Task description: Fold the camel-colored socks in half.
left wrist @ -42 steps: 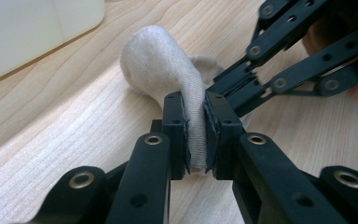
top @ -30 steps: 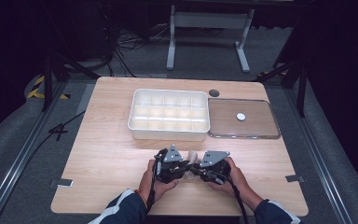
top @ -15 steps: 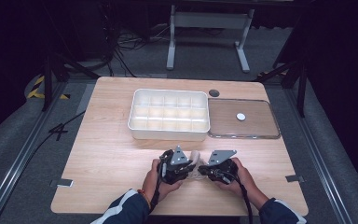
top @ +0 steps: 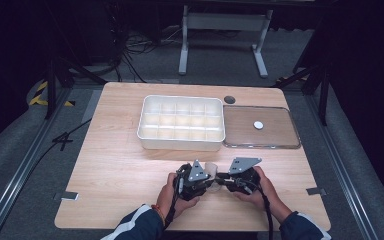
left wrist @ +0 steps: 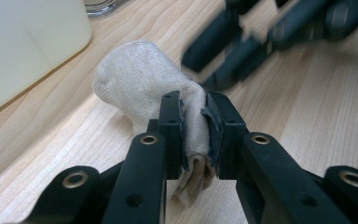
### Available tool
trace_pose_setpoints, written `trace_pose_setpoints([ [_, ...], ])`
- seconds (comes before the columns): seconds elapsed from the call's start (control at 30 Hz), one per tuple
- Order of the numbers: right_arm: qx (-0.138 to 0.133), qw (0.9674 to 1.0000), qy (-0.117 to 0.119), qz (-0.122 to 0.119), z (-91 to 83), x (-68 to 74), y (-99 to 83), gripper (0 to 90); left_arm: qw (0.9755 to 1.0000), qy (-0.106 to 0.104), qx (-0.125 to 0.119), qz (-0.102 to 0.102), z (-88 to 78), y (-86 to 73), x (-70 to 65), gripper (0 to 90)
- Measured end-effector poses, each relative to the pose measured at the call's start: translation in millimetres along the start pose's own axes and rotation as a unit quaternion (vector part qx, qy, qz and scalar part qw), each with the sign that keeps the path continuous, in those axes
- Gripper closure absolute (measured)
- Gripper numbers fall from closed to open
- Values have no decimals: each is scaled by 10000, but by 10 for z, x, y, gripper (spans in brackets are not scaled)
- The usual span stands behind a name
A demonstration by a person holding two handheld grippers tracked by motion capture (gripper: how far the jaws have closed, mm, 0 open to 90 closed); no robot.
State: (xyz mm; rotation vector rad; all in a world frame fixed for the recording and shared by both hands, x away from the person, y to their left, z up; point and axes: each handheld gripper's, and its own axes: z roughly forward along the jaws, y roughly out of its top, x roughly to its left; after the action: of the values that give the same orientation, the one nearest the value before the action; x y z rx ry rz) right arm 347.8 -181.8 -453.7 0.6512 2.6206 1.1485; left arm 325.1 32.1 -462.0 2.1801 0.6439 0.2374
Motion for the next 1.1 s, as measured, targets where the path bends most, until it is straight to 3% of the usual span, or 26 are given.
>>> trace_pose_setpoints([
  [0.07, -317, 9989, -232, 257, -98, -78, 25, 713, 10000, 23, 34, 45, 32, -11, -26, 772],
  [0.17, -462, 9977, -303, 401, -115, -105, 42, 689, 9999, -20, 61, 120, 64, -18, -34, 773],
  [0.27, -733, 9956, -155, 565, -100, -125, 68, 656, 9999, -58, 51, 117, 87, -25, -28, 777],
  [0.37, -819, 9948, -89, 595, -52, -116, 98, 644, 9999, -51, 45, 89, 89, -29, -24, 777],
  [0.6, -276, 9984, -208, 458, 171, -119, 56, 687, 9999, -85, 7, 81, 89, -38, -30, 753],
  [0.67, -260, 9983, -199, 479, 186, -141, 33, 722, 9999, -103, 36, 102, 71, -37, -46, 733],
  [0.8, -164, 9992, 16, 376, 213, -127, 0, 801, 9969, -341, 387, 590, -38, -21, -110, 736],
  [0.93, -83, 9998, -18, 176, 231, -77, 22, 832, 9965, -401, 443, 592, -156, -30, -152, 709],
  [1.07, -80, 9998, -58, 199, 230, -72, 14, 833, 9949, -741, 361, 574, -321, -6, -127, 713],
  [1.1, -66, 9997, -69, 204, 230, -67, 15, 834, 9949, -747, 326, 596, -362, 7, -118, 715],
])
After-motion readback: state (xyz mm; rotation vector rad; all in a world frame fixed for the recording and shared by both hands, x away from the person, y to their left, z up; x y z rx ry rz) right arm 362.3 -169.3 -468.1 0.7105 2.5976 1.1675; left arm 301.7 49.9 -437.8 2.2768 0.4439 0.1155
